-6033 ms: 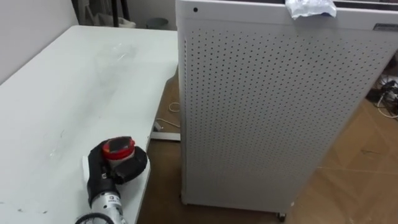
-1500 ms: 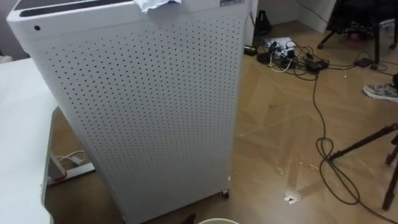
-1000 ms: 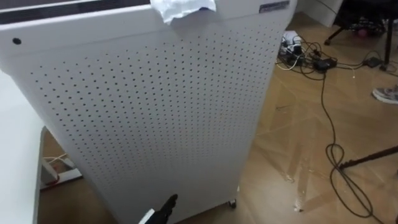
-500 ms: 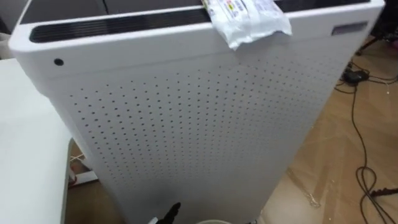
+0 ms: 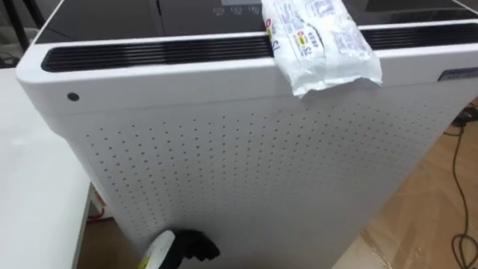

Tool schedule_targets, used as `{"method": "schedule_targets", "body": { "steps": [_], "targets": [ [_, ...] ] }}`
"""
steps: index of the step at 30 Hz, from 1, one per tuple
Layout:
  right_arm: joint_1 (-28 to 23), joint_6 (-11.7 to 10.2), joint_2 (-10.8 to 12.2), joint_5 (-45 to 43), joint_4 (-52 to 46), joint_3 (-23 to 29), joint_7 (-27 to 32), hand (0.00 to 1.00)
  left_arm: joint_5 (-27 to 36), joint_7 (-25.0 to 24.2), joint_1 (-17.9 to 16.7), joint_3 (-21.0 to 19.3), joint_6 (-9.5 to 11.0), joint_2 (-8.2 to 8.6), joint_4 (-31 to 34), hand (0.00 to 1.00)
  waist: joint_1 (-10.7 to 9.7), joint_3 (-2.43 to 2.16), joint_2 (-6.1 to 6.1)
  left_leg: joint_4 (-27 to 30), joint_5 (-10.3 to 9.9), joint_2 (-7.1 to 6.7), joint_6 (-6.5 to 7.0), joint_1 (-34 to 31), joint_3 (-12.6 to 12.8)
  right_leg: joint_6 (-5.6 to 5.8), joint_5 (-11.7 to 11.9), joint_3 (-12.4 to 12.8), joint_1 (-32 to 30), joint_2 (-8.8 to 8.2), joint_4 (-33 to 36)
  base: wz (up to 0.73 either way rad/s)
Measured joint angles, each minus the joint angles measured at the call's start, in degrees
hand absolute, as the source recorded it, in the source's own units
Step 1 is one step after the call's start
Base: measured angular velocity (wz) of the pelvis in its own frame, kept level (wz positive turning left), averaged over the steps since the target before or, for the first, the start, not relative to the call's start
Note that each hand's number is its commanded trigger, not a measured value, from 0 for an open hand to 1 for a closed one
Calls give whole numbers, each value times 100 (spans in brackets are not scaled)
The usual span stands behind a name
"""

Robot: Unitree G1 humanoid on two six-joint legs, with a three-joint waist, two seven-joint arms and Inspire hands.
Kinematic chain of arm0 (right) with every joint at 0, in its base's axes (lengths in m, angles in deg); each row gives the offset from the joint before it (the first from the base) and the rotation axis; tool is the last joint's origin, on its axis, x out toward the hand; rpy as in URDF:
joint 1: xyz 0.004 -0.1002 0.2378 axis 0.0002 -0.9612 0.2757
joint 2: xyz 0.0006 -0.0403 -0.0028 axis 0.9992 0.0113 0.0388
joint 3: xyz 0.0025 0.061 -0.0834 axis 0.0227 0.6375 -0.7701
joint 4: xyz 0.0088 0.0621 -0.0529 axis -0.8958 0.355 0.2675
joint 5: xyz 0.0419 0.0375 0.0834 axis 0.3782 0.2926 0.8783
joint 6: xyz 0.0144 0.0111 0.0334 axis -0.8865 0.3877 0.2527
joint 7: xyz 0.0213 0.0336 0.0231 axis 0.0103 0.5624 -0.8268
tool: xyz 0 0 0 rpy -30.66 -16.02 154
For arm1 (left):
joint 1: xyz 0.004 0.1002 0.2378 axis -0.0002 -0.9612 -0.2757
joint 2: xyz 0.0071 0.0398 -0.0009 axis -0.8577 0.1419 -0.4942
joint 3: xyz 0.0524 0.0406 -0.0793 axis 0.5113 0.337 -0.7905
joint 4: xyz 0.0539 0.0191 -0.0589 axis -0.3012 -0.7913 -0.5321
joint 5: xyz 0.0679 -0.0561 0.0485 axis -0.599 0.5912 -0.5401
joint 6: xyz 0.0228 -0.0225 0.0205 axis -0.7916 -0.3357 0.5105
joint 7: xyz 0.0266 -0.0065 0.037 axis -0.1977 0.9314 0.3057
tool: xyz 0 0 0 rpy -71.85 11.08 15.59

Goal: Pick garbage

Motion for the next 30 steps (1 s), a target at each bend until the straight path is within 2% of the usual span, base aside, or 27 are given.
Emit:
{"method": "schedule_targets", "body": {
  "steps": [3, 6, 8, 10, 12, 13, 14, 15, 17, 19, 20, 22, 27, 30],
  "targets": [
    [15, -7, -5, -33, 2, 1, 77, 100, -321, 112, -1, 4, 18, -143, 309, 0, 34, 5, 8, 10, 12, 13, -19, -21, -13, -20, 33, -4, -2, 16, -6, 0],
    [39, -8, -38, -28, -4, 3, 173, 100, -723, 352, -1, 3, 93, -260, 625, 0, 85, 32, 42, 19, 39, 67, -60, -78, -26, -62, 173, -7, 29, 89, -176, 0],
    [44, -11, -52, -32, -9, 3, 270, 100, -833, 673, 0, 2, 358, -353, 842, 0, 86, 57, 77, 23, 62, 72, -89, -66, -76, -87, 208, -29, 73, 110, -215, 4],
    [49, -16, -90, -30, -8, 1, 326, 100, -981, 913, 0, -1, 499, -433, 1166, 0, 117, 76, 107, 20, 88, 71, -104, -70, -92, -102, 233, -38, 73, 117, -227, 2],
    [49, -18, -125, -30, -9, -3, 329, 100, -988, 1253, 2, -32, 759, -521, 1610, 0, 123, 76, 109, -14, 128, 69, -120, -63, -104, -114, 265, -52, 86, 123, -268, 0],
    [48, -24, -145, -33, -9, -30, 329, 100, -988, 1537, 15, -74, 981, -571, 1934, 0, 121, 76, 107, -48, 157, 65, -127, -47, -104, -121, 287, -58, 106, 129, -304, 0],
    [34, -24, -150, -48, -8, -53, 330, 100, -982, 1833, 85, -124, 1199, -563, 2244, 0, 116, 77, 104, -90, 184, 60, -129, -7, -103, -123, 292, -59, 144, 130, -326, 3],
    [13, -24, -148, -65, -7, -56, 330, 100, -983, 1976, 140, -144, 1294, -551, 2388, 0, 114, 75, 101, -132, 202, 59, -131, 36, -103, -122, 297, -58, 185, 131, -359, 0],
    [-45, -24, -148, -127, -6, -97, 317, 100, -984, 2452, 484, -297, 1565, -399, 2945, 0, 97, 68, 99, -274, 239, 58, -143, 228, -85, -122, 303, -28, 321, 140, -414, -5],
    [-87, -23, -147, -226, -7, -119, 278, 100, -991, 2722, 725, -443, 1667, -231, 3126, 0, 86, 56, 81, -429, 279, 57, -158, 401, -46, -124, 304, 13, 433, 153, -482, -11],
    [-128, -23, -146, -231, -7, -130, 236, 100, -988, 2862, 827, -493, 1683, -162, 3156, 0, 78, 10, 100, -519, 296, 57, -165, 480, -26, -127, 301, 17, 473, 157, -497, -11],
    [-173, -18, -146, -231, -7, -131, 194, 100, -994, 2979, 899, -495, 1682, -121, 3177, 0, 76, -36, 103, -555, 301, 59, -172, 569, -5, -142, 282, 23, 525, 171, -507, -6],
    [-171, -18, -147, -229, -7, -160, 137, 100, -980, 3008, 915, -494, 1636, -121, 3179, 0, 69, -55, 69, -605, 304, 84, -181, 642, -23, -154, 268, 26, 604, 201, -588, 0],
    [-146, -16, -145, -229, -10, -163, 129, 100, -980, 3015, 1063, -495, 1634, -121, 3181, 0, 79, -54, 69, -614, 304, 107, -181, 645, -36, -154, 268, 17, 615, 195, -594, 2]
  ]
}}
